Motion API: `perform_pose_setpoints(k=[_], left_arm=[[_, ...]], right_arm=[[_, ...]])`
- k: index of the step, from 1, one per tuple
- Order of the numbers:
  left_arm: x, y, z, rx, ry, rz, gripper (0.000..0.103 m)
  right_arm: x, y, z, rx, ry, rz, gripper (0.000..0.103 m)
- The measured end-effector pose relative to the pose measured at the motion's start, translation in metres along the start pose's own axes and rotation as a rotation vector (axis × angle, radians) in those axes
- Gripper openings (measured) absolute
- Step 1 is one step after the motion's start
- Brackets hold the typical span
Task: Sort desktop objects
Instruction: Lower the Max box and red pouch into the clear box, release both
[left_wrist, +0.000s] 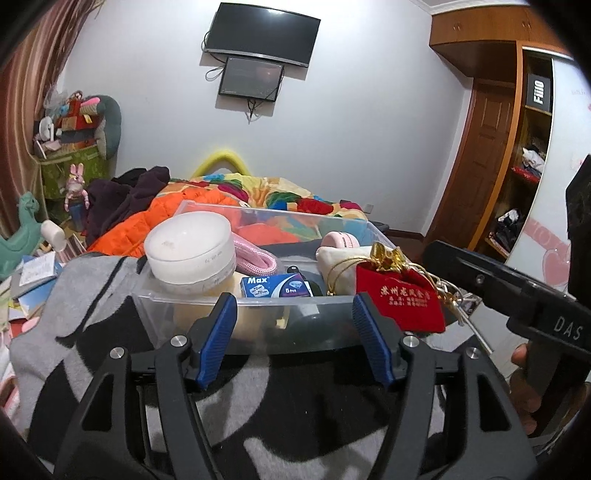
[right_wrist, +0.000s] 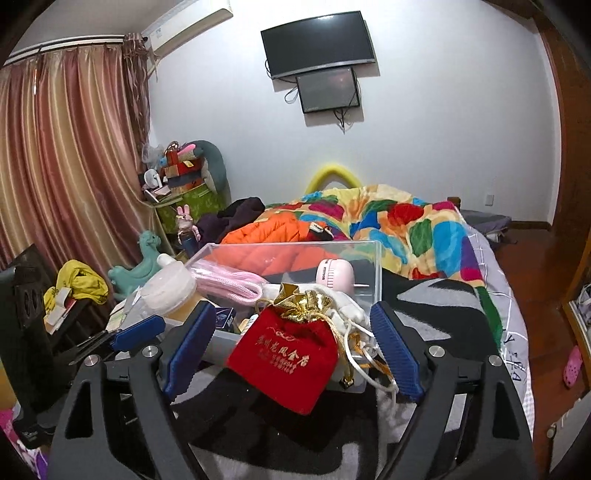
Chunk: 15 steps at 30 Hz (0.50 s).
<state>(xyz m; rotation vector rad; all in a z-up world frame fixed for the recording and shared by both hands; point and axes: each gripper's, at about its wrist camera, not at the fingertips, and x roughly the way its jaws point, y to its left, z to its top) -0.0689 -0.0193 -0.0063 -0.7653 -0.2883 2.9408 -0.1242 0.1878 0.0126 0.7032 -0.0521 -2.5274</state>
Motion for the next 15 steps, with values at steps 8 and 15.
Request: perform_pose_setpoints(k=[8,15], left_arm=[[-0.03,-0.013,-0.005,0.072,-0.032,0.069,0.078],[-0.053,-0.006,-0.006,0.037,-0.051,0.09,0.096]], right_arm=[[-0.023,0.002,-0.012,-0.012,-0.024,-0.04,0.089],[-0.039,-0.001,-0.021,0.0,-0.021,-0.074,0.09]])
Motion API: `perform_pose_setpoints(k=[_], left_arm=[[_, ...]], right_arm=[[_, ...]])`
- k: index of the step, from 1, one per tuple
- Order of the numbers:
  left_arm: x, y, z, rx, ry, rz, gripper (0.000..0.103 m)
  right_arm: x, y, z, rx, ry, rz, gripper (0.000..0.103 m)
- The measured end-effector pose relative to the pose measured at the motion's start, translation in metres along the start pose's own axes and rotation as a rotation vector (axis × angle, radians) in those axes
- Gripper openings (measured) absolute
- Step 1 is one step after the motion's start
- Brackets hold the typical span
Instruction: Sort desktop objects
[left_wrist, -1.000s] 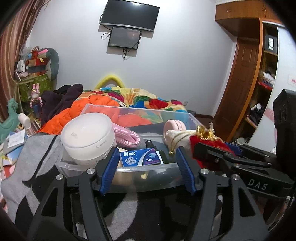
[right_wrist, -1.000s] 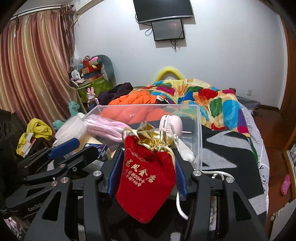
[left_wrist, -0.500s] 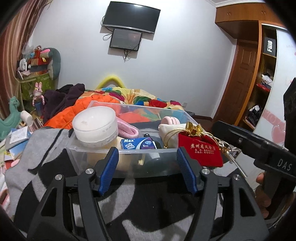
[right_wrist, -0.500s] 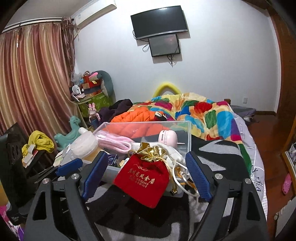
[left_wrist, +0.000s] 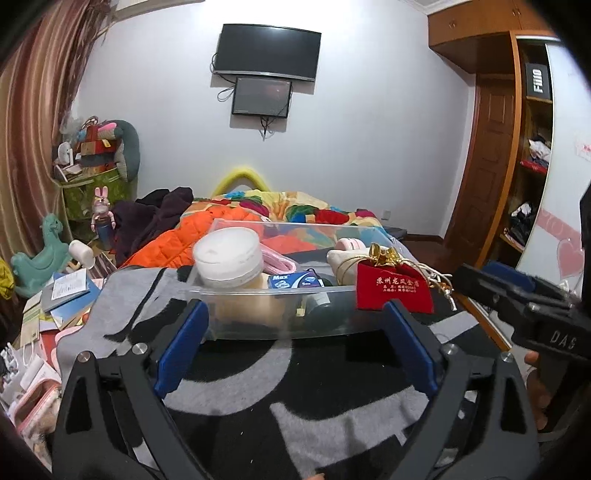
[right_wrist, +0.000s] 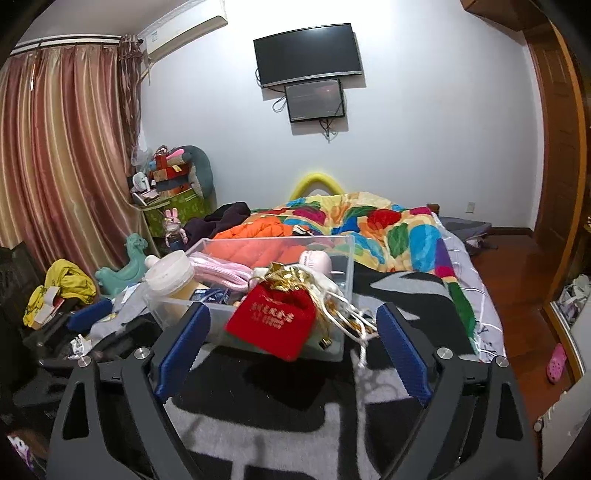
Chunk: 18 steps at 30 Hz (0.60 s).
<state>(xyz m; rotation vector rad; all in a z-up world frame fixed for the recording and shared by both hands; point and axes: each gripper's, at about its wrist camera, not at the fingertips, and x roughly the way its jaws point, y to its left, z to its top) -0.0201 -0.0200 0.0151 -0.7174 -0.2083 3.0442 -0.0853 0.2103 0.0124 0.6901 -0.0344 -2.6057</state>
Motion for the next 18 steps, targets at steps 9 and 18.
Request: perform_pose_setpoints(k=[9,18], left_arm=[[-0.02,0.006,-0.007,-0.017,0.001,0.024,0.098],[-0.033,-0.005,-0.018,0.019,0.008,0.013,0.099]], right_arm=[[-0.021,0.0,-0.027,-0.013,0.019,-0.047,0.091],[-0.032,0.02,-0.042,-0.069,0.018,-0.036,0.091]])
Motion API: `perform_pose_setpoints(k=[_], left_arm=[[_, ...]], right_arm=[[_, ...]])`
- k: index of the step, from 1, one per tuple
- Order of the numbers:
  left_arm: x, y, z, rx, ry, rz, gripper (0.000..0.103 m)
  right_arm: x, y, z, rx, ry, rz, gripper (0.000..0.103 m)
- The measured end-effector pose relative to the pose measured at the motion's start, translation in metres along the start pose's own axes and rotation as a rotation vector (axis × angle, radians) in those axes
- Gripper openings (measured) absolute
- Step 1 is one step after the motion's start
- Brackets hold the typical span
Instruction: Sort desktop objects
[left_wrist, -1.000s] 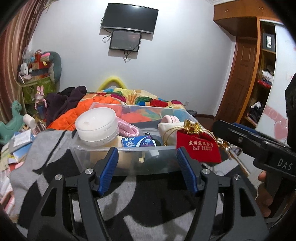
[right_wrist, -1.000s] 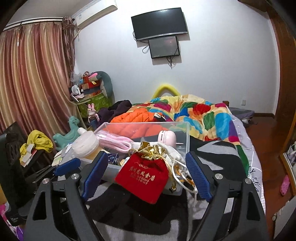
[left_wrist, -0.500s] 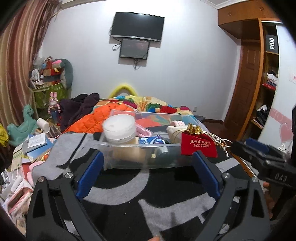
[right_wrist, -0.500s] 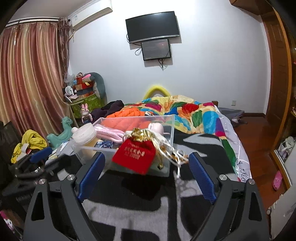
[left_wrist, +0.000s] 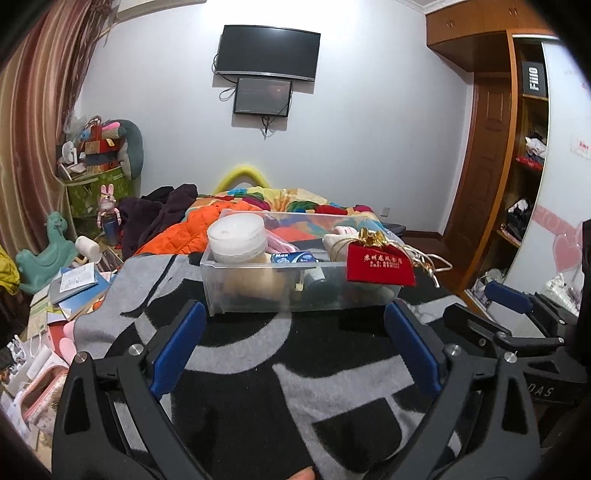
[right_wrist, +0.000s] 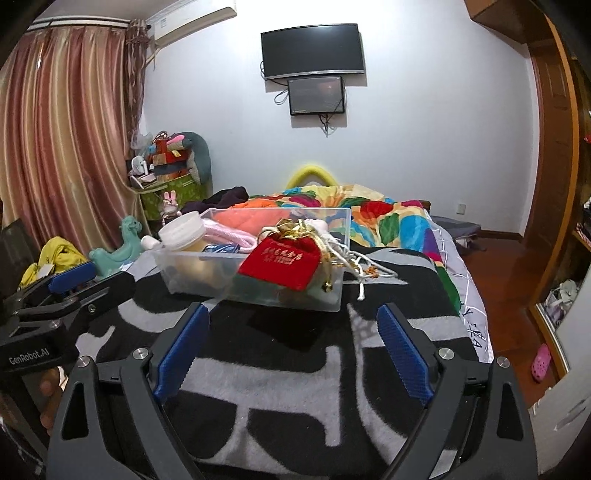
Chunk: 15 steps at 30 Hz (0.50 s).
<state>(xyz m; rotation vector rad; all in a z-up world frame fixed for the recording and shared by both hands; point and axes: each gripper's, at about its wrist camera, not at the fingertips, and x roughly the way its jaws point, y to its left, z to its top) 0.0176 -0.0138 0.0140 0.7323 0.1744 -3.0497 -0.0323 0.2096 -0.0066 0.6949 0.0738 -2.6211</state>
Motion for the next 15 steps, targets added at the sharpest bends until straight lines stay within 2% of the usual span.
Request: perform_pose_setpoints(k=[7,15], left_arm=[[-0.0039,-0.0036,-0.0088,0.019,-0.004,0.028,0.099],[-0.0015,-0.0016,-0.0104,0.014,0.005,0.025,0.099]], right_arm=[[0.0007,0.0065,-0.0068,-0.018,0.016,-0.011,0.093],[-0.0002,0.0053,-0.0091,-0.018,0.019,-0.018,0.094]])
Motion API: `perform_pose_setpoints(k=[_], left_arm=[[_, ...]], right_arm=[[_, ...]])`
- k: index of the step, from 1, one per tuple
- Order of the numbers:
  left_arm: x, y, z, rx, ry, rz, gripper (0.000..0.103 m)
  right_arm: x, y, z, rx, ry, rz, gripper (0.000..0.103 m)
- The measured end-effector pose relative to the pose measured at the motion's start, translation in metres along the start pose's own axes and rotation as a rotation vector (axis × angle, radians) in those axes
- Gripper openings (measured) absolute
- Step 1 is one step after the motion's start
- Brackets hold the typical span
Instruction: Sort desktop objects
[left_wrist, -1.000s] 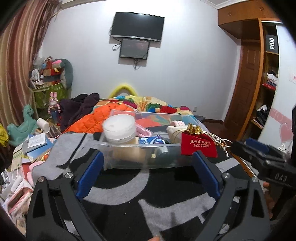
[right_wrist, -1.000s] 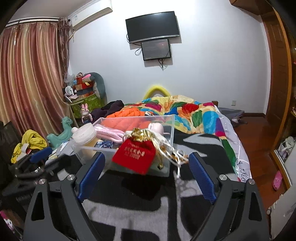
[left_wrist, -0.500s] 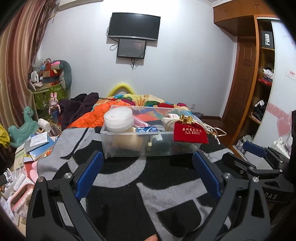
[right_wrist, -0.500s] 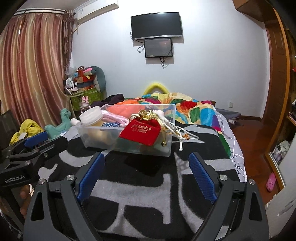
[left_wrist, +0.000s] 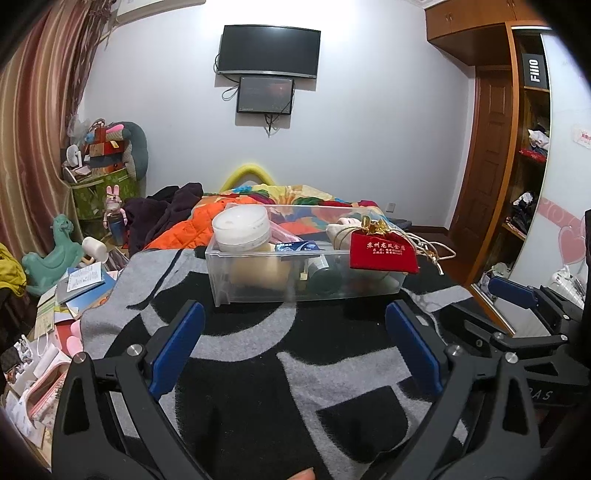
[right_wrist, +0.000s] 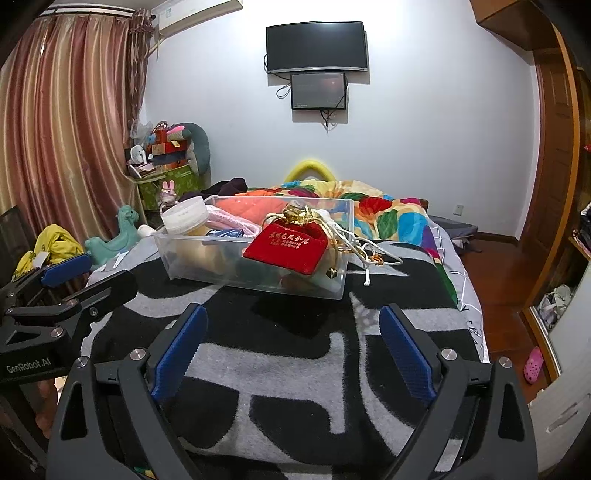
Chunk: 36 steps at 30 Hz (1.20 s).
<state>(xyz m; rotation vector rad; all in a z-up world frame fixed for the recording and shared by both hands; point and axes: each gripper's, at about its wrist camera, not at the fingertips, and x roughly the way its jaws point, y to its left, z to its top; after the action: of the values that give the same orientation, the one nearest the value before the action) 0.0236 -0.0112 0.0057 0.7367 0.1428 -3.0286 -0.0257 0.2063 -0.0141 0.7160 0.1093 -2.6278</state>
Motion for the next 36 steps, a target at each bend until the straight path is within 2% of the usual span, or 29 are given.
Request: perform_pose_setpoints(k=[4,16,28,36], left_arm=[[0.0,0.001,0.0,-0.004,-0.002,-0.001,0.099],[-0.002,0.004,0.002,-0.025,-0.003,-0.035,0.099],[-0.008,-0.002,0.004,0.001,-0.027,-0.059,0.099],[-0.013,-0.002,0.005,0.003,-0.057,-0.042,0.099]], right_arm=[[0.001,-0.001,0.0,0.004,0.002,-0.002,0.097],[0.002,-0.002,0.0,0.024,0.01,0.02,0.098],[0.003,0.001,0.001,0.025,0.016,0.029,0.098],[0.004,0.003,0.0,0.021,0.016,0.03,0.098]])
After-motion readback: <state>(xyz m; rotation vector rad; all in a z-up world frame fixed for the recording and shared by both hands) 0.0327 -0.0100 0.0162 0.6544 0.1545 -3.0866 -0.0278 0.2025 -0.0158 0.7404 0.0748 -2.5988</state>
